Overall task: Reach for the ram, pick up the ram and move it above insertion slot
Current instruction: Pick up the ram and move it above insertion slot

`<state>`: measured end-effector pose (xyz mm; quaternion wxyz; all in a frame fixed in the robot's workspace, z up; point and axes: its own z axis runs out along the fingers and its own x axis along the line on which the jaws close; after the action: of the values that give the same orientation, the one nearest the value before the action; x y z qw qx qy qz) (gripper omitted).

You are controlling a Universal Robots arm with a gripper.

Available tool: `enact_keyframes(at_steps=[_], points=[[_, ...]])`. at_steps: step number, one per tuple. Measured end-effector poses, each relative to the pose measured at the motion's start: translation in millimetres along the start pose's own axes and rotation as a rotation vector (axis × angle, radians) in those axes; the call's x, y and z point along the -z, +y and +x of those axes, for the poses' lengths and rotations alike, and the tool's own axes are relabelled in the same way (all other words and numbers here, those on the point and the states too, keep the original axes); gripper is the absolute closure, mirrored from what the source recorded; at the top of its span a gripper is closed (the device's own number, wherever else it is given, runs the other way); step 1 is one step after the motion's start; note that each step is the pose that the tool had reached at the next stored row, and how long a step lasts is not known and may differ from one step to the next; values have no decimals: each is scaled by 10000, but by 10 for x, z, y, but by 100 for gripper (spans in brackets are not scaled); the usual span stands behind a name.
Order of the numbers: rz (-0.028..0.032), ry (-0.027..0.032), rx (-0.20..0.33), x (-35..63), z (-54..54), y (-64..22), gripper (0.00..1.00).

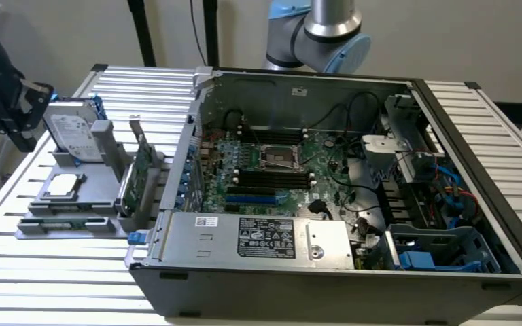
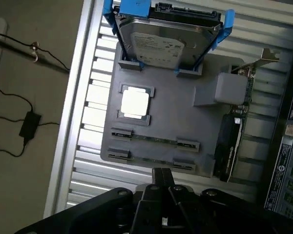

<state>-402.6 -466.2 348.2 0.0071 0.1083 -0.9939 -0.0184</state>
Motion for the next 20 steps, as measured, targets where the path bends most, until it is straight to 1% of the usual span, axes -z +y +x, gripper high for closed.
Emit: enact_keyframes(at_steps=[10,16,20], points=[[23,51,1827,0,0,0,89],[44,59,2922,0,0,0,89],[63,51,3648,0,0,0,89]])
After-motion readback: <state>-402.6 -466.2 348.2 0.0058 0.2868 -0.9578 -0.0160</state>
